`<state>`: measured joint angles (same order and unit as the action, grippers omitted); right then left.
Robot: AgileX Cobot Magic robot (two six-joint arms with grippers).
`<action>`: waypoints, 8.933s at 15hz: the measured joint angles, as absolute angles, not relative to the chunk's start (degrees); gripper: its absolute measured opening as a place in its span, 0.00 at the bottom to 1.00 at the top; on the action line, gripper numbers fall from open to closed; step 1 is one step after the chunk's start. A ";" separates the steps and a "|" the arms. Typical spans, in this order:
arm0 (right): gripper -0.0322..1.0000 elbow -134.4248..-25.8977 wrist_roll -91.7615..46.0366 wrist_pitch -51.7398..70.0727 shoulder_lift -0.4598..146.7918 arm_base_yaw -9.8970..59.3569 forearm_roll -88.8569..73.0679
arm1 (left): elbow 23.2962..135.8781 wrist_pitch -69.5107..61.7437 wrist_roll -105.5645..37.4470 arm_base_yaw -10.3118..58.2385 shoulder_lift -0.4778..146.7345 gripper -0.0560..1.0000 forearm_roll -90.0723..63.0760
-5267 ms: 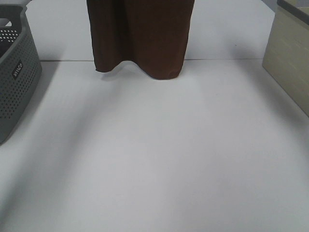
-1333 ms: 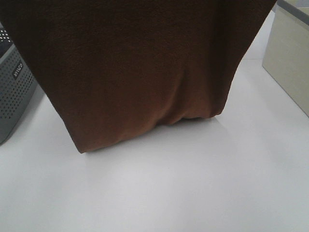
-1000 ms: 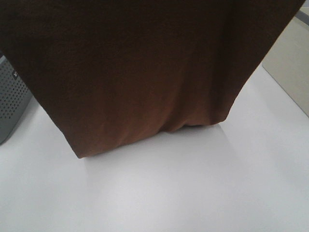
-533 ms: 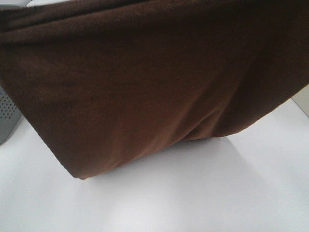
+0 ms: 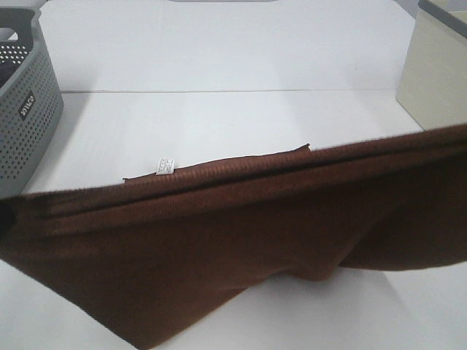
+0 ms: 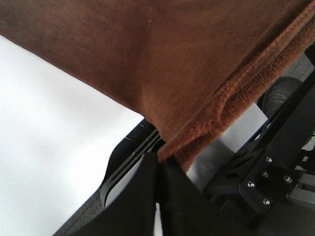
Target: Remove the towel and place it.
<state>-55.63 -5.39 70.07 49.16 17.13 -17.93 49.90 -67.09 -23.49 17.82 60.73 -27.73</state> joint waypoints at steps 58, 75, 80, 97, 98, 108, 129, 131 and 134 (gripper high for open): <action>0.80 -90.36 -45.55 58.27 125.42 2.98 -36.96 | 62.68 -32.77 -19.19 11.12 109.84 0.91 -33.75; 0.80 -101.93 -50.59 59.64 138.83 2.98 -42.34 | 63.43 -25.90 -38.50 11.12 119.12 0.91 -60.91; 0.80 -102.04 -46.98 57.93 138.83 5.79 -41.60 | 63.43 -25.84 -38.16 11.12 119.12 0.91 -60.91; 0.04 -102.10 -42.80 54.60 139.17 10.54 -33.92 | 63.94 -28.19 -36.38 11.12 122.38 0.05 -58.79; 0.04 -102.10 -42.57 54.60 139.17 10.54 -33.86 | 64.00 -28.25 -36.38 11.12 122.38 0.05 -57.98; 0.04 -108.46 -31.34 50.42 138.77 10.60 -28.07 | 83.31 -31.17 -32.77 11.17 123.93 0.05 -37.82; 0.04 -119.29 -34.21 24.81 139.06 10.60 -29.45 | 108.63 -14.95 -31.51 11.17 136.08 0.05 -27.73; 0.04 -119.35 -34.21 23.61 140.09 10.60 -29.91 | 108.63 -13.64 -31.51 11.17 136.77 0.05 -27.73; 0.04 -119.92 -34.21 21.77 143.93 10.60 -30.54 | 108.63 -10.49 -31.51 11.17 138.71 0.05 -27.73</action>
<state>-119.92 -34.21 21.77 143.93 10.60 -30.54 108.63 -10.49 -31.51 11.17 138.71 -27.73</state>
